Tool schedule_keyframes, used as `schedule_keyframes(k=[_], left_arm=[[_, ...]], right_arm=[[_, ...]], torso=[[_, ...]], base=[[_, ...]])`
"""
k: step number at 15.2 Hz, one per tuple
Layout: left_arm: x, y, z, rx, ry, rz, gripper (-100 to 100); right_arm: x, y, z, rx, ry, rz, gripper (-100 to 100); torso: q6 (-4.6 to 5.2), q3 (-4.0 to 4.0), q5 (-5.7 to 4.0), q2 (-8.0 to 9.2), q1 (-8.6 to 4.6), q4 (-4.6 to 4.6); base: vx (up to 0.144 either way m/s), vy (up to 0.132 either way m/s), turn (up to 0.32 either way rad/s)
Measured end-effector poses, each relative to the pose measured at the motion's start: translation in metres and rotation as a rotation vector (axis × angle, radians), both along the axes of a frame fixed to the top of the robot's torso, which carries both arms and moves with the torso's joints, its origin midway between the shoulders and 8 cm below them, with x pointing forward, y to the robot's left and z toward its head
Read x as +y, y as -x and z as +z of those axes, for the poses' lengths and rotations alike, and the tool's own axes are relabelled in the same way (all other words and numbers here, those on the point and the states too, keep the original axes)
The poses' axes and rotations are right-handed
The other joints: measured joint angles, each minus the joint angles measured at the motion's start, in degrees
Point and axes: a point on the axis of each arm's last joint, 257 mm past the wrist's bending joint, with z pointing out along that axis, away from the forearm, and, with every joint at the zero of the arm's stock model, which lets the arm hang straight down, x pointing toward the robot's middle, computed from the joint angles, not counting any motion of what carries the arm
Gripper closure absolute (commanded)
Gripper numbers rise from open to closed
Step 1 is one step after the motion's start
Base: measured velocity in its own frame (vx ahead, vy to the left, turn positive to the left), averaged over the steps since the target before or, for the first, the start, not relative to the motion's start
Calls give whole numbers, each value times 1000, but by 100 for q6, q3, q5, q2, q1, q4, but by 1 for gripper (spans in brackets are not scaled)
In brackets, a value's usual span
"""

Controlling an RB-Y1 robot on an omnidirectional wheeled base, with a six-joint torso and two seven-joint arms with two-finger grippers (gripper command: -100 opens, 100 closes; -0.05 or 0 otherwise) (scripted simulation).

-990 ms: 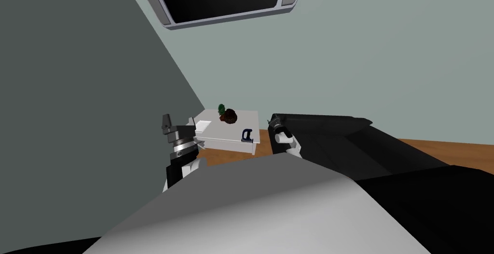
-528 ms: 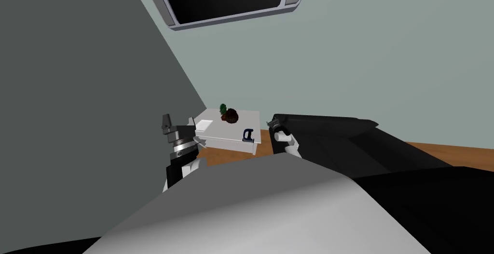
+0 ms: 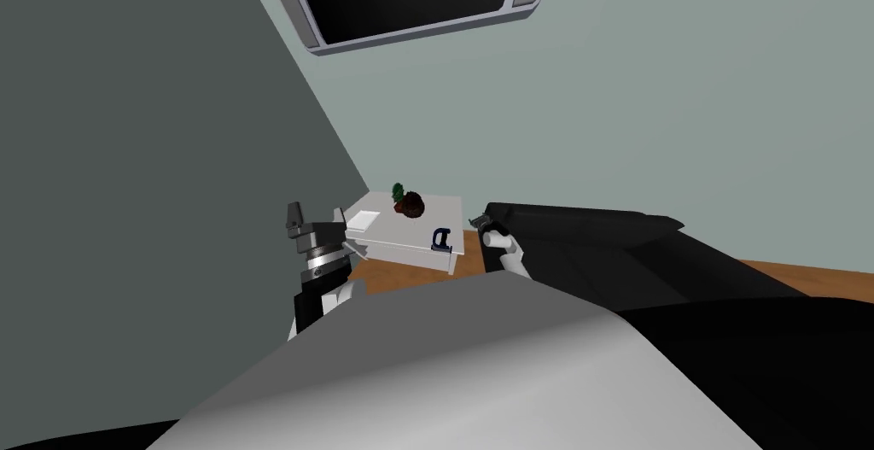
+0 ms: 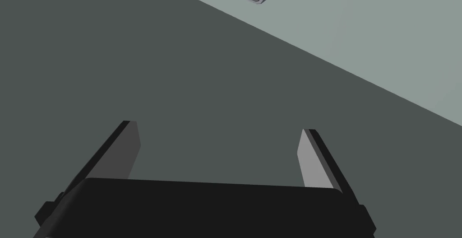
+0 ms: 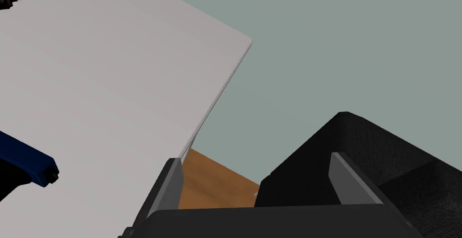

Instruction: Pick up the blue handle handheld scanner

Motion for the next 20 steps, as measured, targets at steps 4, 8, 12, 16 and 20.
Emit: schedule_keyframes(k=[4, 8, 12, 16, 20], left_arm=[[0, 0, 0, 0, 0, 0, 0], [0, 0, 0, 0, 0, 0, 0], [0, 0, 0, 0, 0, 0, 0], [0, 0, 0, 0, 0, 0, 0], [0, 0, 0, 0, 0, 0, 0]], right_arm=[[6, -2, -26, 75, -112, -31, -100], [16, 2, -52, 157, -226, -67, -100], [24, 5, -71, 225, -321, -103, -100], [38, 9, -92, 311, -433, -145, -100], [52, 17, -109, 390, -534, -188, -100]], torso=[[-2, -1, 0, -1, 2, 0], [-1, 0, 0, -1, 1, 0], [1, 0, 0, -1, 0, 0], [0, -1, 1, -2, 3, 0], [-1, -1, 1, -2, 2, 0]], base=[[3, 14, 72], [4, 12, 37], [5, 11, 46], [6, 14, 57], [8, 14, 54]])
